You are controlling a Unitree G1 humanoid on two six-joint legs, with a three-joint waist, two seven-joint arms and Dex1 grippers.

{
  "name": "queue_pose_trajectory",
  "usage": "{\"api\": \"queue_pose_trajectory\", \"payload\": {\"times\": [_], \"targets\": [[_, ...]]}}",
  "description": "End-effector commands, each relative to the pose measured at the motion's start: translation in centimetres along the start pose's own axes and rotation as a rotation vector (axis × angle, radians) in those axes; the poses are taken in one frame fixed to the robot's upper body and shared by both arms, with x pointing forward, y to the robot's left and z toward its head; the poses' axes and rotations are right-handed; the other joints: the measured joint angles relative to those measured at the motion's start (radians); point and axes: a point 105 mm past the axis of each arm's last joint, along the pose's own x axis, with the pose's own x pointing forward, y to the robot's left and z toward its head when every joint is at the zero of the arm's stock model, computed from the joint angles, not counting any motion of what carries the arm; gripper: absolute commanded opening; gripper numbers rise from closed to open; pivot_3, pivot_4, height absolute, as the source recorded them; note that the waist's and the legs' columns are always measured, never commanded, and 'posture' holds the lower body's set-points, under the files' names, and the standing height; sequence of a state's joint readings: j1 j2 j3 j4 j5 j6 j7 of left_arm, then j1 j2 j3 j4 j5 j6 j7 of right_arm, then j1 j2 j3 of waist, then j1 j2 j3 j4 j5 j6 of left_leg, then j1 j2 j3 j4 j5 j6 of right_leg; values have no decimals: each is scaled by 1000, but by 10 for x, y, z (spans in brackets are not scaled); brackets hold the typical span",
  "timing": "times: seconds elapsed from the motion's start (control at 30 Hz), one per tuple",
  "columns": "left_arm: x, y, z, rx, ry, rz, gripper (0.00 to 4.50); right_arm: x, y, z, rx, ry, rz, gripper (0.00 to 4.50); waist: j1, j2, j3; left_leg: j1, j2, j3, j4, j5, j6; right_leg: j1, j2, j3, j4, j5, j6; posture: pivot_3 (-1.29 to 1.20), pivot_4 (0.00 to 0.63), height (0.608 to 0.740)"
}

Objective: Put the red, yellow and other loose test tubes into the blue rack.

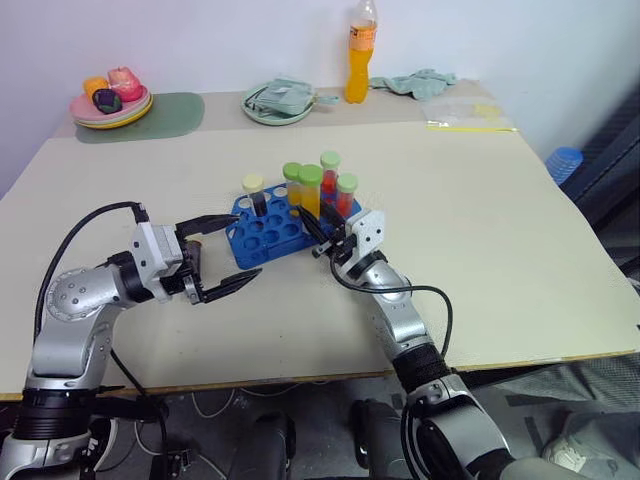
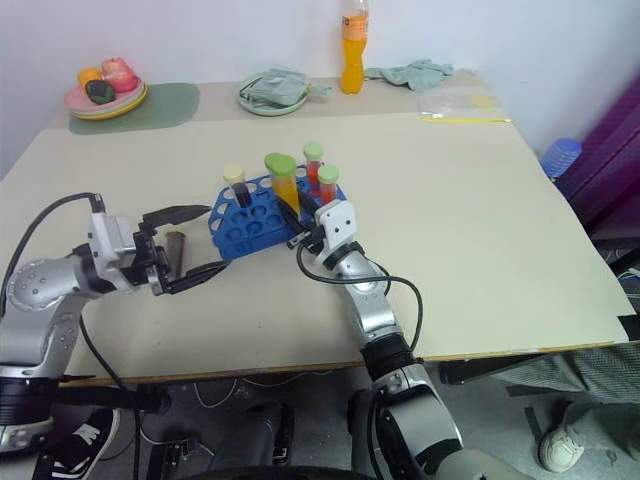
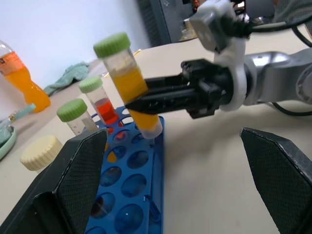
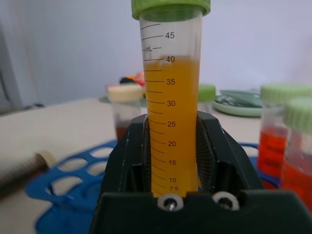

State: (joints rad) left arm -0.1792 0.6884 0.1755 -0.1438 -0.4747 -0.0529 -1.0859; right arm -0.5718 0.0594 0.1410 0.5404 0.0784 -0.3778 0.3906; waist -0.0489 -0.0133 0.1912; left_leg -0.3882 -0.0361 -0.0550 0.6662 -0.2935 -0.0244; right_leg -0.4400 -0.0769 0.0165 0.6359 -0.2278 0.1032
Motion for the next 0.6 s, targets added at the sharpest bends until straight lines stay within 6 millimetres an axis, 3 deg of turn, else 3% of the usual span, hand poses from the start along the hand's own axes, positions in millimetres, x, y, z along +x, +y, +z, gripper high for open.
{"api": "queue_pose_trajectory", "payload": {"times": [0.03, 0.6], "targets": [[-3, 1, 10, 33, -20, 12, 4500, 11, 0, 9, -35, -39, 4, 754, 2, 0, 0, 0, 0, 0, 0, 0, 0, 0, 0, 0, 0, 0, 0, 0, 150, 740], [0, 0, 15, 39, -26, 19, 4500, 20, -4, -7, -26, 9, -30, 754, 2, 0, 0, 0, 0, 0, 0, 0, -1, 0, 0, 0, 1, 0, 0, 0, 150, 740]]}}
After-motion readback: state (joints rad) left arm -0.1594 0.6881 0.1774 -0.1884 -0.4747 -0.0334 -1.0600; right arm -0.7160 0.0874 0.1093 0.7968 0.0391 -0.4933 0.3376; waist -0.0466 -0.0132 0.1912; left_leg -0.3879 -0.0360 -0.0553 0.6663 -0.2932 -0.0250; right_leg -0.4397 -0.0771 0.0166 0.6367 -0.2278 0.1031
